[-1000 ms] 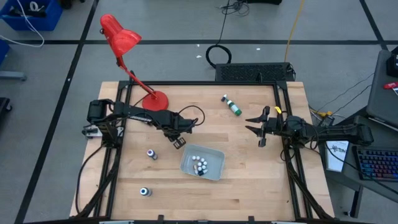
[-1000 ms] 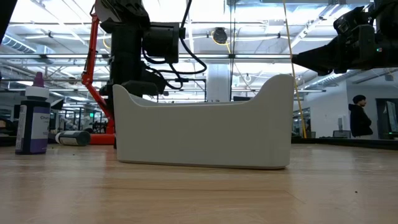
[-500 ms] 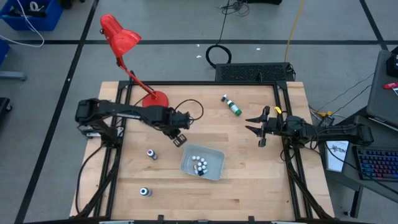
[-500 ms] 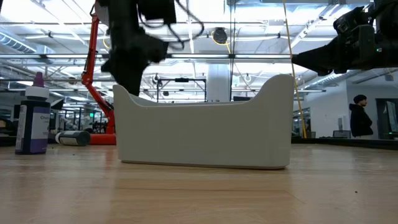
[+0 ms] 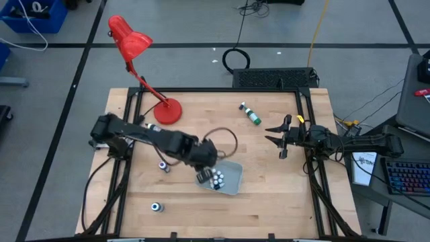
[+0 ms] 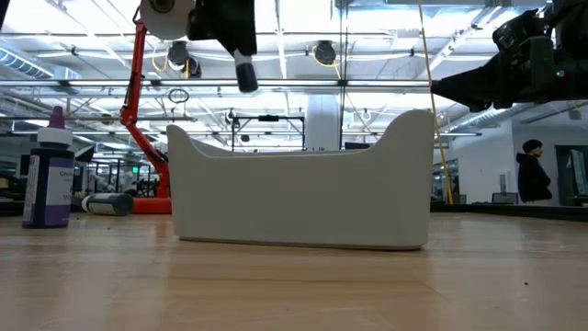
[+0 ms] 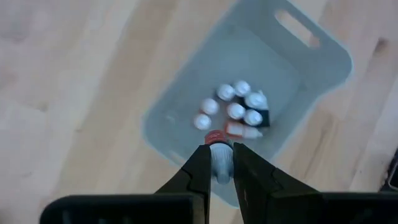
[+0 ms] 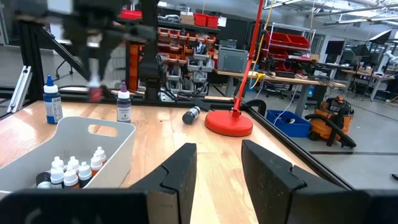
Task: Pick & Place food coloring
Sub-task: Put the small red food coloring bottle into the gray bin
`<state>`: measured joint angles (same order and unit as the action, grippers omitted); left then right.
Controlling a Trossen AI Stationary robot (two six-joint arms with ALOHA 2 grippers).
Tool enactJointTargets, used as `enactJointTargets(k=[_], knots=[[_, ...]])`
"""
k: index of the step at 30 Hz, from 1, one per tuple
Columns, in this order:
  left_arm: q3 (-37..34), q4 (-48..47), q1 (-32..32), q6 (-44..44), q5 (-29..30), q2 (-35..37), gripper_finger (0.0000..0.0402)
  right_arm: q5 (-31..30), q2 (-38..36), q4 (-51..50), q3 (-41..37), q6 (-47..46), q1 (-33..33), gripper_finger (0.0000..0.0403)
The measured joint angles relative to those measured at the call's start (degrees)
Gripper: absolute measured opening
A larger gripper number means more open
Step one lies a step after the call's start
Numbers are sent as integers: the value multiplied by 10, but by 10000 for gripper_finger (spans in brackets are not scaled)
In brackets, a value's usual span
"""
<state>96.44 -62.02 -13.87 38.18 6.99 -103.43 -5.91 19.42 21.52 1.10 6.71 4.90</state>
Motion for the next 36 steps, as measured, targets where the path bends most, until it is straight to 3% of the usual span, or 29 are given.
enactJointTargets(k=[7,21,32,36], knots=[[6,-1,-22,34,-55,-78,48,0,0,0,0,0,0,116],[6,6,-24,49,-48,-168,48,0,0,0,0,0,0,116],[6,19,-24,60,-34,-183,51,0,0,0,0,0,0,116],[6,18,-23,59,-41,-183,86,0,0,0,0,0,0,116]])
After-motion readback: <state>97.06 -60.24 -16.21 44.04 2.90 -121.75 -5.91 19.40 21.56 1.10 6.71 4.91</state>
